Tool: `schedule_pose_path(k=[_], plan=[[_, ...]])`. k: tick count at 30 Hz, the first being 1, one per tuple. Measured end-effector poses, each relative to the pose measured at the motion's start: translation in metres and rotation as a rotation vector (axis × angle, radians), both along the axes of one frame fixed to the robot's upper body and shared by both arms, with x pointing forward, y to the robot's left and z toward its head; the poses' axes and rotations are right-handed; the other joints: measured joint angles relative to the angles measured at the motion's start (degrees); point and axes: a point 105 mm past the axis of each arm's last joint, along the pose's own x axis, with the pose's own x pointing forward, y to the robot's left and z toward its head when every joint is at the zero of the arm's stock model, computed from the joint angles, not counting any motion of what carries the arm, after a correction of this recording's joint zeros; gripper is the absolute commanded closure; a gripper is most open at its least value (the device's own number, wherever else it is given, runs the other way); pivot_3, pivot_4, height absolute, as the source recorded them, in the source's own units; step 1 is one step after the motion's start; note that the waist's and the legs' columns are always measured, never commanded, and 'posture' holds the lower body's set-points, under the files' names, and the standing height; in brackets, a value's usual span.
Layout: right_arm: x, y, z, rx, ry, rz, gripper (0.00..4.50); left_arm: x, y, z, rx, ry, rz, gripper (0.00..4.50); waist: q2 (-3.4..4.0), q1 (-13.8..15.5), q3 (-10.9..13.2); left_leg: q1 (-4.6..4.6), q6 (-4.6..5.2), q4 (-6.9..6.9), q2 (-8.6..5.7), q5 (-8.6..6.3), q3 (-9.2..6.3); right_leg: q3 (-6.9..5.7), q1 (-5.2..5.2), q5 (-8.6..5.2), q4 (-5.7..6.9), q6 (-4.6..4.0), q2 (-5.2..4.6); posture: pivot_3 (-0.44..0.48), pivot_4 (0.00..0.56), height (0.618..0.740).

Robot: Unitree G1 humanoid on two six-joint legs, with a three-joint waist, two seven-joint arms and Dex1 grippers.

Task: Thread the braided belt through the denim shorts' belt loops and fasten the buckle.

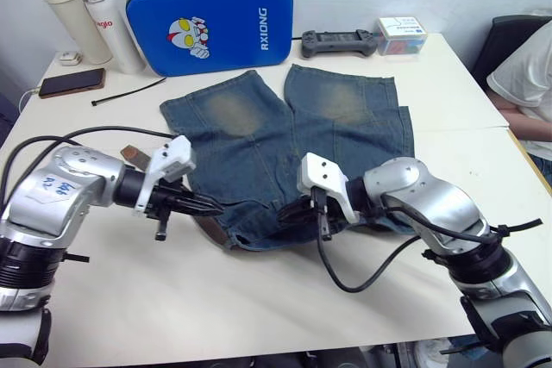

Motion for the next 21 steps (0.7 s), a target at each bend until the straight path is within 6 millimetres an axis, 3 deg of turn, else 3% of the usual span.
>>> schedule_pose_path(k=[7,12,15,21], plan=[[-0.004,-0.006,-0.024,-0.036,0.043,-0.030,4.50,-0.010,-0.029,-0.024,0.063,-0.013,-0.164,4.44,0.00,-0.2,0.0,0.05,-0.01,-0.02,0.01,0.01,0.02,0.02,0.01,0.00,-0.01,0.00,0.02,0.000,0.150,0.740],[-0.003,-0.010,-0.037,-0.045,0.066,-0.065,4.50,-0.015,-0.025,-0.045,0.210,-0.070,-0.277,4.44,0.00,0.0,0.0,0.06,-0.02,-0.03,0.02,0.01,0.02,0.02,0.02,0.00,-0.25,-0.01,0.03,0.000,0.150,0.740],[-0.002,-0.014,-0.057,-0.082,0.103,-0.094,4.50,-0.018,-0.025,-0.049,0.222,-0.071,-0.299,4.44,0.00,0.0,0.0,0.11,0.00,-0.02,0.01,0.00,0.01,0.01,0.13,0.00,-0.27,0.00,0.02,0.000,0.150,0.740],[0.004,-0.016,-0.061,-0.088,0.089,-0.102,4.50,-0.049,-0.025,-0.083,0.223,0.050,-0.279,4.44,0.01,-0.1,0.0,0.71,0.06,-0.13,0.06,-0.04,-0.01,0.03,0.76,-0.01,-0.42,-0.02,0.04,0.000,0.150,0.740]])
